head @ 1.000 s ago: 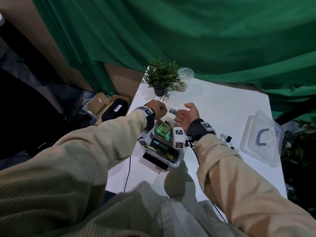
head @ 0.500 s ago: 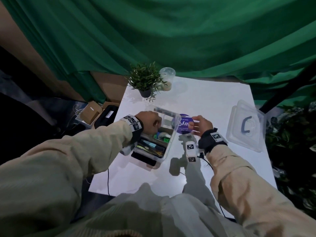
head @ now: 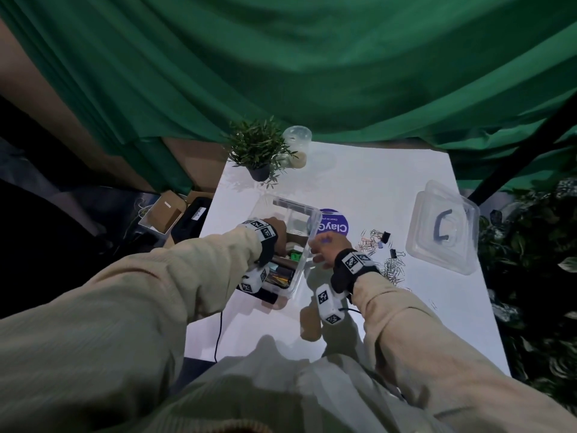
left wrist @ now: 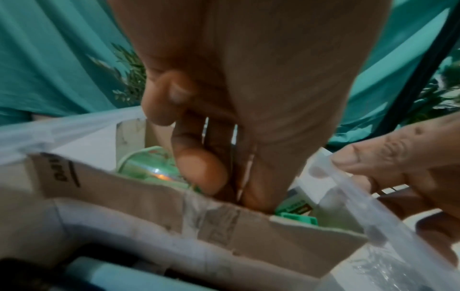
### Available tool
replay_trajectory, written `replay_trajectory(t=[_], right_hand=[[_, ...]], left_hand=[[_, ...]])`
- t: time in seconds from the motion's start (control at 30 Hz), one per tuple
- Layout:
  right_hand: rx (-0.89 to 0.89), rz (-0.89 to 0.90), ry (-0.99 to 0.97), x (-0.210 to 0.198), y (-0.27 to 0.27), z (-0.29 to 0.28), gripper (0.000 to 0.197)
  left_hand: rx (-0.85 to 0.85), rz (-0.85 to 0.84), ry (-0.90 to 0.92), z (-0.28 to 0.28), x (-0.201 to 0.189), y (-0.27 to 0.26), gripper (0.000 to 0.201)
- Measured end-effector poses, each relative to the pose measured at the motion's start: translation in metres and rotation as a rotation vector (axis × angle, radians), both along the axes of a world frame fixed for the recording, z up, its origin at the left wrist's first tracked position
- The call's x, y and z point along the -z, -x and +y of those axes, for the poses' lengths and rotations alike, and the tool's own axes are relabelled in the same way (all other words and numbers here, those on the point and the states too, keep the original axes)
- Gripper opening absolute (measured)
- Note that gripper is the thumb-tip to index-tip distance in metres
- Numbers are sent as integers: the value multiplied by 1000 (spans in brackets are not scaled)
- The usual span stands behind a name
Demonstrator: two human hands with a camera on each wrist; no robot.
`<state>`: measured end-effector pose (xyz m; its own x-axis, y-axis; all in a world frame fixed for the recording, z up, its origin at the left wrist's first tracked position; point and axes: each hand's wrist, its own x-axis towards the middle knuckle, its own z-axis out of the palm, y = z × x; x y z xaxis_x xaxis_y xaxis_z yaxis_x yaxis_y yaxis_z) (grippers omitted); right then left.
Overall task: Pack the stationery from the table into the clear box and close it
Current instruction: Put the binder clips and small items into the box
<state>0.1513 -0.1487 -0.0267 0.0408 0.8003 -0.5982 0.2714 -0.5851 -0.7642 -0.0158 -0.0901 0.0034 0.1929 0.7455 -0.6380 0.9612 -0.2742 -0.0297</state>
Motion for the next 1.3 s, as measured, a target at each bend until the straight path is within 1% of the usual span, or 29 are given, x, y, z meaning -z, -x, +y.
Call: replay_trajectory(t=[0.13,0.3,0.37,0.5,0.57,0.7,0.83,0.97,1.07,1.2,1.3], right_hand=[[-2,2,7,0,0,2,31],[-5,-7,15,1,1,4,31],[-11,-20,17,1,1,3,31],[-16,-35,27,3,-1,4,34],[-8,-33,34,4,-2,5,34],[26,-10,34,6,-1,3,30],[45,-1,35,6,-1,1,29],[61,-17,27,4,1,1,29],[57,-25,38,5,2,2,31],[69,-26,45,4,1,1,35],[61,-15,49,1,2,0,32]], left_hand=[[-29,-37,-34,0,-5,2,38],[27,-24,-43,-1,2,7,42],[47,-33,-39,-1,0,7,40],[110,-54,26,1,-3,14,23],[147,-67,36,2,-2,21,23],[206,-107,30,6,-2,27,30],[245,-67,72,4,-2,25,23],[265,-19,65,3,3,19,27],[261,-15,48,4,6,18,19],[218,-91,42,7,4,21,10],[128,-240,79,14,-2,34,10]])
